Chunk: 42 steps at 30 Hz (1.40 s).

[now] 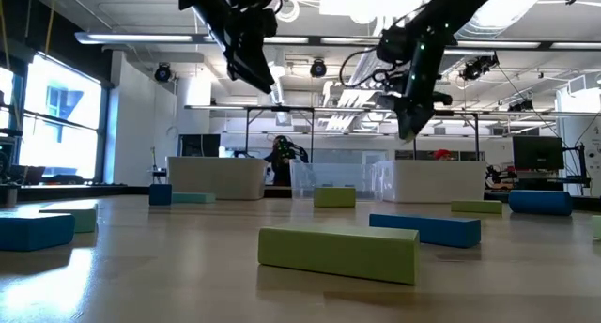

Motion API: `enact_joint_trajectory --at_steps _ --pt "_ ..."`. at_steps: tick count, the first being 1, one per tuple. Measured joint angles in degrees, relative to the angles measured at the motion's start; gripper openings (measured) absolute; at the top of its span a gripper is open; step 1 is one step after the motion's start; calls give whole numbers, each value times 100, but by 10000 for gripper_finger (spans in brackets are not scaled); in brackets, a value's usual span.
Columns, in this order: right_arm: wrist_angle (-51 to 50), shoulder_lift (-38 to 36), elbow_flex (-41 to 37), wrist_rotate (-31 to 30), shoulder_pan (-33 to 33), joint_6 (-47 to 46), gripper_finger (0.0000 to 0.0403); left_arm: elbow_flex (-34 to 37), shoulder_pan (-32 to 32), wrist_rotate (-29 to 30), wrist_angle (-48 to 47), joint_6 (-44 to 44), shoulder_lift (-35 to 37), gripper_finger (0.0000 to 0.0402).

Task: Sort & place blocks by color
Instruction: Put the green block into the white bin

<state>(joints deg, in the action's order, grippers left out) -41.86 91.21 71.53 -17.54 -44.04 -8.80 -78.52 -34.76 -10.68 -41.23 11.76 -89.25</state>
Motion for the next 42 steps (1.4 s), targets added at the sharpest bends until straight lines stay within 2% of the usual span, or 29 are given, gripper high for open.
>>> enact_joint_trajectory --at_steps 2,7,10,18,24,42 --pt "-85 120 0 86 -40 -5 123 0 0 96 -49 1 0 202" --pt "-267 312 0 409 -142 -123 124 0 0 885 -260 83 0 202" --pt "-444 368 0 530 -211 -194 124 0 -4 1143 -378 89 0 202" --pt "-779 622 0 861 -462 -274 124 71 -9 1175 -671 298 2 202" --pt "-769 844 0 1144 -608 -129 124 540 -9 1391 -658 309 2 202" --pt "-741 941 0 1179 -670 283 128 1713 0 1381 60 1115 2 202"
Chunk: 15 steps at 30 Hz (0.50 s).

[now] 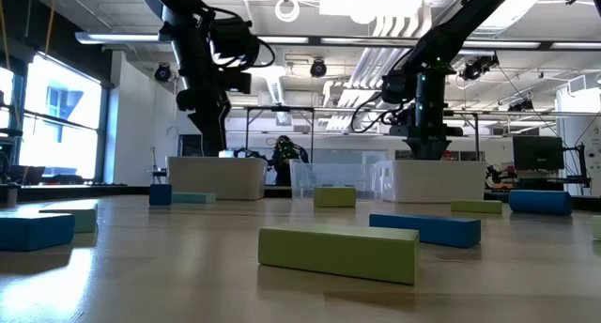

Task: Sort & place blocks by color
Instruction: Put the green block into the white bin, then put the light blue block into the gray bin

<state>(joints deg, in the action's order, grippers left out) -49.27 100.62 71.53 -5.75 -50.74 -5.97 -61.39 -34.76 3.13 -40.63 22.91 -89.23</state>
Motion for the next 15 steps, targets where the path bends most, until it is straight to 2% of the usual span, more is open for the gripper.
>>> enact_joint_trajectory --at_steps 10,15 --pt "17 0 0 -13 4 -1 215 169 -4 2 -12 737 0 202" --pt "0 -83 -1 4 18 1 227 169 -4 8 -26 1238 0 202"
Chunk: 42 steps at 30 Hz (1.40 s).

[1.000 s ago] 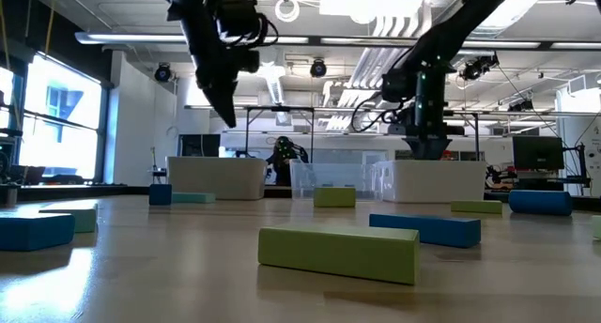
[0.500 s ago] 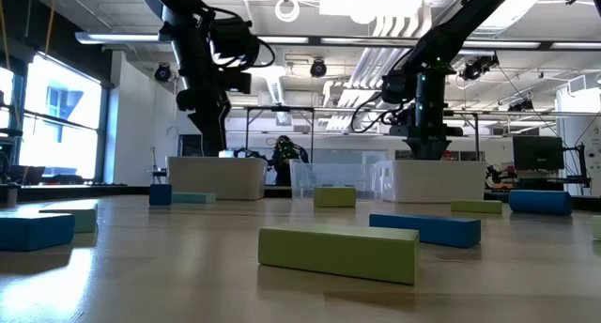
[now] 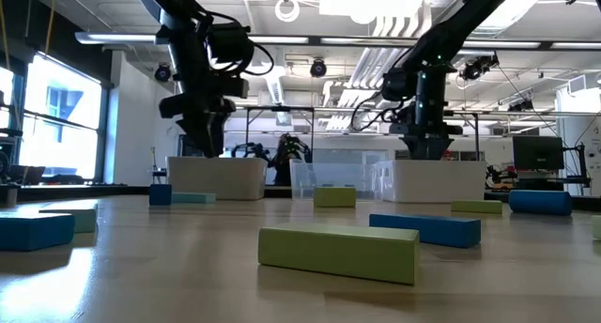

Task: Sort & place blocks by color
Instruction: Put the light blue block into the gray bin

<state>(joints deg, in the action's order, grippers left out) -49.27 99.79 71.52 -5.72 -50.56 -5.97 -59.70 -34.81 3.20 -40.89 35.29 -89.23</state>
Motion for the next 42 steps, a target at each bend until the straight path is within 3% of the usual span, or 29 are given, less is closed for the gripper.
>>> enact_joint_trajectory --at_steps 9,17,27,42 --pt "25 -596 1 -6 65 45 226 0 1 171 -253 202 -60 202" --pt "43 -981 1 -4 84 53 226 0 2 412 -262 193 -590 202" --pt "32 -1028 1 -2 84 86 226 -5 4 524 -265 143 -1135 202" --pt "21 -1023 0 -4 84 106 226 -30 4 522 -304 251 -1271 202"
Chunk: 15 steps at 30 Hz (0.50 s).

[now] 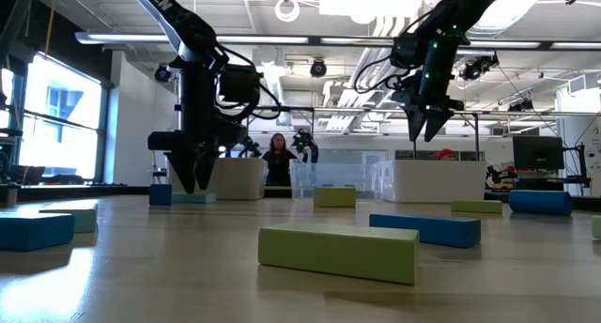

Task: Sort & place blocks by color
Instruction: Put the light blue block into the gray bin

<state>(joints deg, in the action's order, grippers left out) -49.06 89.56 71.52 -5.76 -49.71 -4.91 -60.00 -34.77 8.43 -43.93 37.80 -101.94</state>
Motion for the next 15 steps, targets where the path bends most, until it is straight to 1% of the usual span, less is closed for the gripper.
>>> enact_joint_trajectory --at_steps 7,15 --pt "0 0 0 0 0 3 226 -174 -4 -177 -175 3 196 199" --pt "0 1 1 0 0 48 226 -182 -4 -524 -254 26 164 174"
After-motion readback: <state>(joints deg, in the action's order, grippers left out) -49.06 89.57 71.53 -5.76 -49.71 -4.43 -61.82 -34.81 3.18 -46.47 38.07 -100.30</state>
